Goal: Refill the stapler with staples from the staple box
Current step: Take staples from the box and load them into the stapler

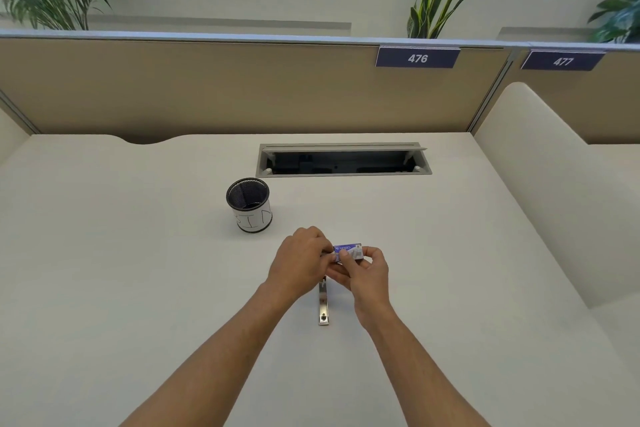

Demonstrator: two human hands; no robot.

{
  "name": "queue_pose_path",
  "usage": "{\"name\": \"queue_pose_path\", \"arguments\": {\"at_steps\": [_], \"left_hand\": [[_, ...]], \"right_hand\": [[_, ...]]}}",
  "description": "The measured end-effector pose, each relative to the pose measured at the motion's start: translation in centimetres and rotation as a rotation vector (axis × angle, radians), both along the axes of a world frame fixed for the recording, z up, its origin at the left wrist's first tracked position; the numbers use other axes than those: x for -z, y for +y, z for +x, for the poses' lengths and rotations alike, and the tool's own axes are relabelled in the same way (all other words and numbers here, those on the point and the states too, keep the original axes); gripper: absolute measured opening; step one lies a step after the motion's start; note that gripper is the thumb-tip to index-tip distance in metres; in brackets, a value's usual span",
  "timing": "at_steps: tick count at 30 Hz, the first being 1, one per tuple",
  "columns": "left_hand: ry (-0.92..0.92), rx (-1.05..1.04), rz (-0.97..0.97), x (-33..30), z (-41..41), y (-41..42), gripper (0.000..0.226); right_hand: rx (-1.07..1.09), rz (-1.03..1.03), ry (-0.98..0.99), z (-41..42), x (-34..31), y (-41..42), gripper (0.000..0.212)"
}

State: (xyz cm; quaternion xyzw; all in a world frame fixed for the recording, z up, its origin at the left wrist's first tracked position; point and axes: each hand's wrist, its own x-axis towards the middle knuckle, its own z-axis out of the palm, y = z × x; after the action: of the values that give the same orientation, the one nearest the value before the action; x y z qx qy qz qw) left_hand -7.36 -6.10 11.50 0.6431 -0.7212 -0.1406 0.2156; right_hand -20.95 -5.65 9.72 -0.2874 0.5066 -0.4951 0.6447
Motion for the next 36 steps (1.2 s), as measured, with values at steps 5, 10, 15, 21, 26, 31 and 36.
{"name": "queue_pose_path", "arguments": {"at_steps": [5, 10, 15, 21, 26, 31, 36], "left_hand": [[-0.033, 0.007, 0.009, 0.2, 0.1, 0.0, 0.021], [-0.129, 0.069, 0.034, -0.2, 0.0, -0.2, 0.025], [-0.275, 0.163, 0.043, -0.3, -0.1, -0.3, 0.027], [-0.327, 0.183, -0.018, 0.1, 0.1, 0.4, 0.024], [-0.208, 0.134, -0.110, 0.4, 0.5, 0.7, 0.021], [0.006, -0.112, -0.120, 1.1, 1.6, 0.5, 0.015], [0.148, -0.411, 0.080, 3.0, 2.2, 0.7, 0.020]], "right_hand": [[-0.004, 0.008, -0.009, -0.1, 0.2, 0.0, 0.023], [-0.005, 0.013, 0.003, -0.2, 0.4, 0.2, 0.023], [-0.001, 0.031, 0.031, -0.2, 1.0, 0.4, 0.024], [0.002, 0.036, 0.039, -0.2, 1.4, 0.5, 0.024], [0.027, 0.042, 0.013, -0.2, 1.6, 0.4, 0.024], [0.073, 0.054, 0.018, -0.6, 1.9, 0.2, 0.023], [0.104, 0.059, 0.000, -1.2, 2.1, 0.3, 0.022]]}}
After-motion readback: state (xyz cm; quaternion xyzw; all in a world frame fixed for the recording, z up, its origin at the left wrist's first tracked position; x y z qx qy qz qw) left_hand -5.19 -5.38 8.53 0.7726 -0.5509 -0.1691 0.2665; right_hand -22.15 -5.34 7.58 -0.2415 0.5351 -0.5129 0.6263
